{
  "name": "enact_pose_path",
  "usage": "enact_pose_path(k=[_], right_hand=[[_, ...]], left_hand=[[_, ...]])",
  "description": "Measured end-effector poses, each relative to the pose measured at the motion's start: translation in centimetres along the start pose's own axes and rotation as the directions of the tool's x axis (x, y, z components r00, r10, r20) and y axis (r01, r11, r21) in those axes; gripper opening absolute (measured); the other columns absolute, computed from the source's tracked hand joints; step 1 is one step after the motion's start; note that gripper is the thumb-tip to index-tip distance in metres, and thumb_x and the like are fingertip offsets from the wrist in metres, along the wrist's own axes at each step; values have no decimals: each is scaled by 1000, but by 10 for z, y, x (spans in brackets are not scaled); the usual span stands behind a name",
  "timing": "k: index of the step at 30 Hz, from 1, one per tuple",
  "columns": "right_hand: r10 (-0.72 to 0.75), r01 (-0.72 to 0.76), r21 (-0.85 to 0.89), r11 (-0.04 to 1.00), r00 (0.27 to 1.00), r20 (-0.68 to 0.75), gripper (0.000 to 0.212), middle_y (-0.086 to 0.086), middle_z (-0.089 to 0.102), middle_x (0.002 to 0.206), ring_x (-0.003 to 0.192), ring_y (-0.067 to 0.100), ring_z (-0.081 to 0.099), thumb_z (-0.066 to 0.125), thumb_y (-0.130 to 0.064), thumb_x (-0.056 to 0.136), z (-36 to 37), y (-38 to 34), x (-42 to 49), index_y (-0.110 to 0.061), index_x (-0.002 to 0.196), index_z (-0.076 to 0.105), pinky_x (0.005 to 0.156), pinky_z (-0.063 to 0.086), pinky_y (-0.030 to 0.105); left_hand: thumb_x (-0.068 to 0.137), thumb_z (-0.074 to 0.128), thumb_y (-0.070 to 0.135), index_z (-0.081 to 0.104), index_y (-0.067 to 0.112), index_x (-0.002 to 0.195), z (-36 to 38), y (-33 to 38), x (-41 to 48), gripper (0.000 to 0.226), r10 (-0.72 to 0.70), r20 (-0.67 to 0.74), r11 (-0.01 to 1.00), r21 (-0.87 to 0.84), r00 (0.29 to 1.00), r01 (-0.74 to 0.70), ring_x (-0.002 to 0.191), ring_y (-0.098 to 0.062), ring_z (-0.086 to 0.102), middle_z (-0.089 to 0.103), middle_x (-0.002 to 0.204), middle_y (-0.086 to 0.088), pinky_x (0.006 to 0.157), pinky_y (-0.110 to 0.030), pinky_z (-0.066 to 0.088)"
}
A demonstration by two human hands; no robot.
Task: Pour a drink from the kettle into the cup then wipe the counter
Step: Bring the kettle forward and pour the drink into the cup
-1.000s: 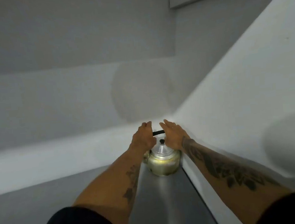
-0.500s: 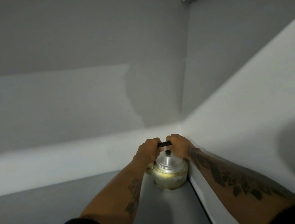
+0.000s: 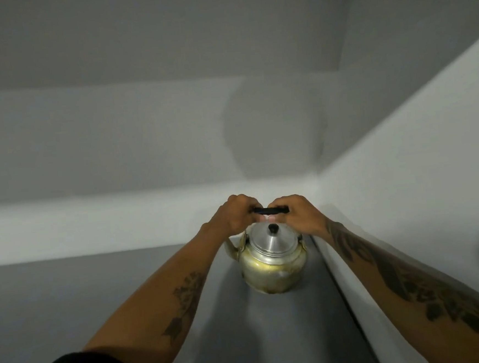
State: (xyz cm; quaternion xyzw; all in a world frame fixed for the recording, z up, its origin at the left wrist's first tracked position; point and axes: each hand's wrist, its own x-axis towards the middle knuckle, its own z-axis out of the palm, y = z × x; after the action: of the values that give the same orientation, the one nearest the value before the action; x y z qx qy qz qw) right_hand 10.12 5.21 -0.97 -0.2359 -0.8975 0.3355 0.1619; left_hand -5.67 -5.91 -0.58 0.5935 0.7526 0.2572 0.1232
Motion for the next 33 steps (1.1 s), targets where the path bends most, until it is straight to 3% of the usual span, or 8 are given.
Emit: enact_pose_path(k=[3, 9, 13, 18, 24, 30, 33], right_hand=[[-55, 56, 71, 996, 998, -9, 18, 3, 73, 92, 85, 18, 66, 72, -12, 80, 9, -28, -15, -15, 99, 73, 76, 49, 24], [-112, 109, 161, 981, 994, 9, 29, 2, 72, 98, 90, 15, 66, 72, -10, 81, 30, -70, -42, -17, 109, 71, 79, 52, 23], [-159, 150, 134, 980, 986, 55, 33, -9, 66, 81, 71, -2, 59, 70, -8, 82, 46, -98, -53, -21, 113, 70, 66, 45, 12], [-189, 178, 86, 980, 972, 137, 35, -11, 64, 81, 73, -3, 58, 68, -9, 85, 67, -125, -62, -24, 117, 68, 69, 46, 12], [-212, 229, -35, 973, 943, 257, 36, -11, 62, 77, 72, 5, 56, 69, -10, 84, 96, -158, -66, -25, 116, 68, 68, 42, 10], [-200, 256, -128, 958, 919, 339, 35, -19, 59, 74, 69, -12, 55, 70, -9, 83, 118, -183, -67, -23, 116, 69, 67, 40, 9], [-200, 276, -167, 946, 907, 370, 36, -21, 58, 71, 68, -14, 54, 70, -9, 82, 124, -193, -67, -24, 115, 69, 67, 38, 9]], left_hand=[[80, 75, 21, 73, 18, 102, -20, -6, -31, 22, 0, -26, 998, -64, 1000, -2, 74, -17, 59, 57, 67, 14, 80, -41, 56], [77, 78, 20, 72, 18, 104, -46, -12, -101, 28, -75, -78, 957, -286, 994, 49, 71, -1, 63, 69, 76, 6, 73, -13, 49], [79, 76, 27, 72, 20, 103, -57, -30, -149, 25, -99, -115, 953, -296, 988, 61, 83, -6, 64, 69, 91, 7, 78, -20, 51], [77, 75, 39, 67, 25, 111, -55, -75, -207, 38, -178, -131, 951, -277, 975, 137, 94, -10, 63, 68, 105, 5, 82, -29, 54], [58, 79, 62, 47, 35, 133, -50, -129, -278, 86, -266, -66, 946, -211, 962, 247, 119, -10, 52, 56, 129, 6, 100, -38, 47], [54, 88, 50, 31, 29, 146, -28, -162, -324, 110, -298, 45, 945, -129, 954, 301, 127, -17, 44, 41, 140, 0, 104, -32, 37], [55, 87, 49, 32, 22, 146, -17, -172, -335, 110, -334, 39, 936, -101, 942, 336, 127, -20, 45, 39, 142, -3, 106, -38, 40]])
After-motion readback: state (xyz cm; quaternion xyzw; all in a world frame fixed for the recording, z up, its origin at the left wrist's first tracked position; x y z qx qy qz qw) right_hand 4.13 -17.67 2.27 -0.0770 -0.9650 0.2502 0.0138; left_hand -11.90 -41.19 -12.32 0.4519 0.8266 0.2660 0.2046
